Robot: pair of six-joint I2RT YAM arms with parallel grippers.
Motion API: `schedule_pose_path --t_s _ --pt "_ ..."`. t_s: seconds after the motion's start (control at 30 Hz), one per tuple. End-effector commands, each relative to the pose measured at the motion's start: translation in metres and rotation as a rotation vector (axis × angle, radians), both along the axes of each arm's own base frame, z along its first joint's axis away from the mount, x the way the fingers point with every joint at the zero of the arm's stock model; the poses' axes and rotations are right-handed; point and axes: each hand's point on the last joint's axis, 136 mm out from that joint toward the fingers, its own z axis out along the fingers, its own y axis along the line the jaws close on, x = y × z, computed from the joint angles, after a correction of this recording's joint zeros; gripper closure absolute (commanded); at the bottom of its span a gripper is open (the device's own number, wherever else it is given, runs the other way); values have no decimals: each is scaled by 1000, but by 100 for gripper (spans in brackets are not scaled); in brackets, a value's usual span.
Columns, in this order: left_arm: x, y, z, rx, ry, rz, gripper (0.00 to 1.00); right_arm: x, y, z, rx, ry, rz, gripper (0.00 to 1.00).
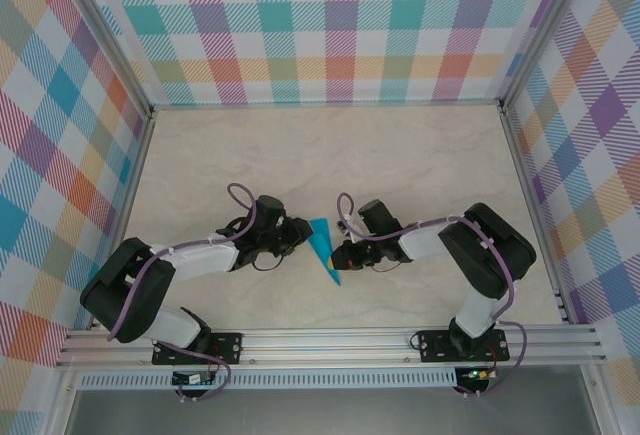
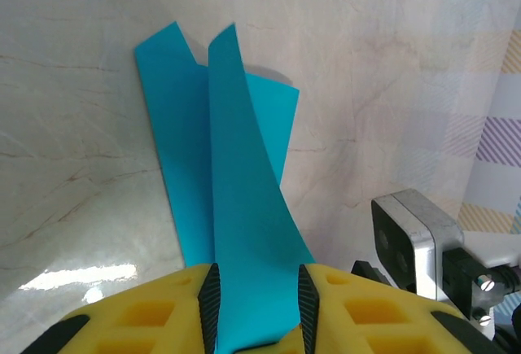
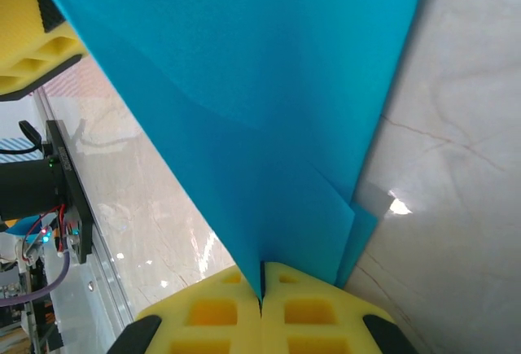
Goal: Fold a paper plane with a square sheet of paper (pick it up from the middle)
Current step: Fold the wing for the fifth time at the center of the table.
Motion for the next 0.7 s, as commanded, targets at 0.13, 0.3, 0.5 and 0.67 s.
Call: schedule_pose_path --t_s 0.13,0.3,0.5,0.67 --pt "7 -7 9 -51 -44 30 67 -8 -24 -24 -72 104 -28 97" --pt "3 -17 5 -71 -61 3 68 -10 -26 -31 -72 148 -36 97" --pt "-2 -25 4 -55 -105 -49 68 -9 -29 -37 -81 182 -55 97" --pt "-3 -34 10 -90 -149 -85 68 -6 -31 -37 -95 181 -66 97"
